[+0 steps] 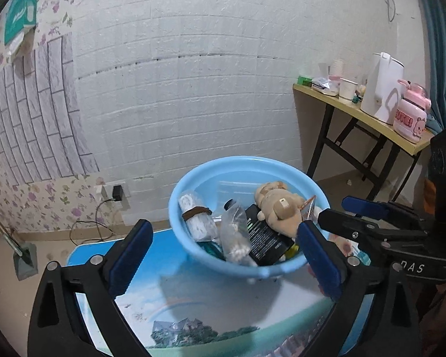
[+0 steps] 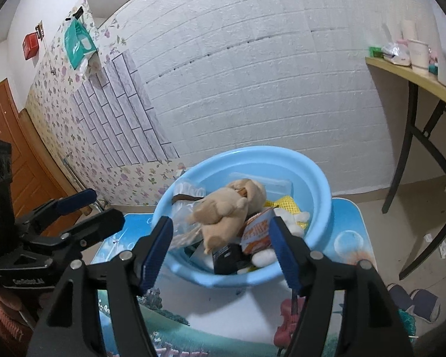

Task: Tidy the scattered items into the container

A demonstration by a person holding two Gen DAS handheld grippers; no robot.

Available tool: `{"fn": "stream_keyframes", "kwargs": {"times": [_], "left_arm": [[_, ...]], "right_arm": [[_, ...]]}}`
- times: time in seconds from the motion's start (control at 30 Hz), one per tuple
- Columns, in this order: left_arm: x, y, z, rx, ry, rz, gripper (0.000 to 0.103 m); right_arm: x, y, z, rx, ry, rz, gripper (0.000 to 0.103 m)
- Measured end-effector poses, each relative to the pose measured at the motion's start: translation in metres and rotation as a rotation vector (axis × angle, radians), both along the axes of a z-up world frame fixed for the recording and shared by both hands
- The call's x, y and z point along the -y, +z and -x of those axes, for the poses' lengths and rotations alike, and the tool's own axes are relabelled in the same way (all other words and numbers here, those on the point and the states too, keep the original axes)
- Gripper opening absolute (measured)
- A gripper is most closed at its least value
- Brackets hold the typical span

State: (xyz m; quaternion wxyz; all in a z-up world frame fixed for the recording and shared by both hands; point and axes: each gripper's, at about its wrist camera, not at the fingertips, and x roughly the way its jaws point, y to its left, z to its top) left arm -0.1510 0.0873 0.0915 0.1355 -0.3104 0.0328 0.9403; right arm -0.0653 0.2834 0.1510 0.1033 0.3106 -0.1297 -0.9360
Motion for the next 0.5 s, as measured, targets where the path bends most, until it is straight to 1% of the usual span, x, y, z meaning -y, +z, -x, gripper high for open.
{"fn": "stream_keyframes", "kwargs": {"times": [0.13, 0.2, 0.23, 0.33, 0.5], "left_arm": [[0.006, 0.002, -0.013, 0.000, 0.023, 0.010, 0.099], [0.008, 0.004, -0.018, -0.004, 0.033, 0.023, 0.099], [0.008, 0.004, -0.020, -0.007, 0.038, 0.033, 0.100], [0.009, 0.007, -0.028, -0.030, 0.061, 0.065, 0.100], [0.013, 0.011, -0.034, -0.032, 0.076, 0.053, 0.100]], "right_arm": [[0.008, 0.005, -0.012, -0.004, -0.010, -0.011, 0.070], [0.012, 0.007, -0.016, -0.004, -0.016, -0.020, 0.082], [0.013, 0.008, -0.018, -0.004, -0.027, -0.028, 0.083], [0.018, 0.012, -0.025, -0.003, -0.044, -0.045, 0.085], [0.021, 0.017, -0.034, -0.013, -0.061, -0.066, 0.088]]}}
